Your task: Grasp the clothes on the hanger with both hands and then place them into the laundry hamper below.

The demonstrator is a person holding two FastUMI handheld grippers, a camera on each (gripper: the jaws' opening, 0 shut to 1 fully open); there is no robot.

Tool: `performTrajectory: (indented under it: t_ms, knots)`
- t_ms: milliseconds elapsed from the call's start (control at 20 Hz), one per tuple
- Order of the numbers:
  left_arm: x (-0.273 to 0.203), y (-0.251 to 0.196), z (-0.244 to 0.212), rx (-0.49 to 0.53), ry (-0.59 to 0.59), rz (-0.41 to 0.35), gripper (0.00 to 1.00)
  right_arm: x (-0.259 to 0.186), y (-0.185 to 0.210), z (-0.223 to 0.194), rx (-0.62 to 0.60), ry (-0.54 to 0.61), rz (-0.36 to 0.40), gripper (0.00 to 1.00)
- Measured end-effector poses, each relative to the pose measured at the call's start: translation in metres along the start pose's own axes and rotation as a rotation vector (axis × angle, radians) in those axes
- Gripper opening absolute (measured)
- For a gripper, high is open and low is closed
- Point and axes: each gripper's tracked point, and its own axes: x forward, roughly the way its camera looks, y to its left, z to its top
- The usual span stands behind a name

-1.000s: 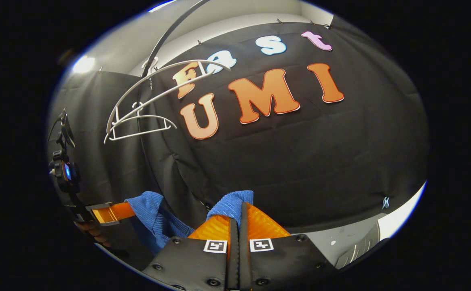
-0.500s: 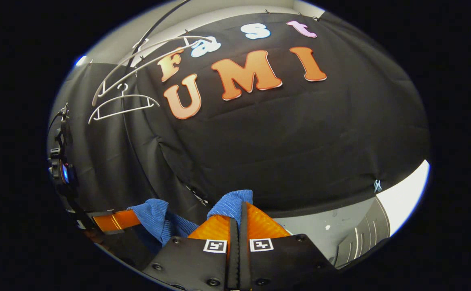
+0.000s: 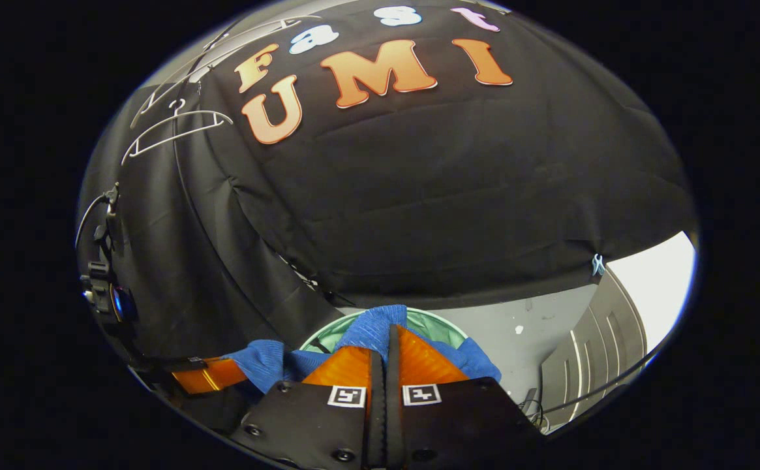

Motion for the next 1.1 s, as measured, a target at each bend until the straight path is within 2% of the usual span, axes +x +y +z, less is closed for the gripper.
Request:
performTrajectory:
  t_ms: [350,500,550,600,850,1100]
  knots:
    - [0.03,-0.001,-0.057,0.033,0.15,0.017,0.01,0.029,-0.026,-0.057,-0.033,0.121,-0.067,0.07]
    - [0.044,0.006,-0.08,0.015,0.219,0.03,0.01,0.041,-0.033,-0.077,-0.034,0.171,-0.077,0.07]
    - [0.048,0.011,-0.087,0.016,0.243,0.041,0.01,0.045,-0.037,-0.086,-0.034,0.19,-0.082,0.02]
    - [0.053,0.016,-0.096,0.015,0.266,0.054,0.01,0.051,-0.038,-0.093,-0.033,0.21,-0.088,0.07]
    - [0.066,0.034,-0.107,-0.011,0.336,0.104,0.02,0.079,-0.045,-0.131,-0.015,0.301,-0.106,0.08]
    - [0.073,0.041,-0.115,-0.021,0.374,0.119,0.03,0.094,-0.054,-0.152,-0.029,0.364,-0.133,0.1]
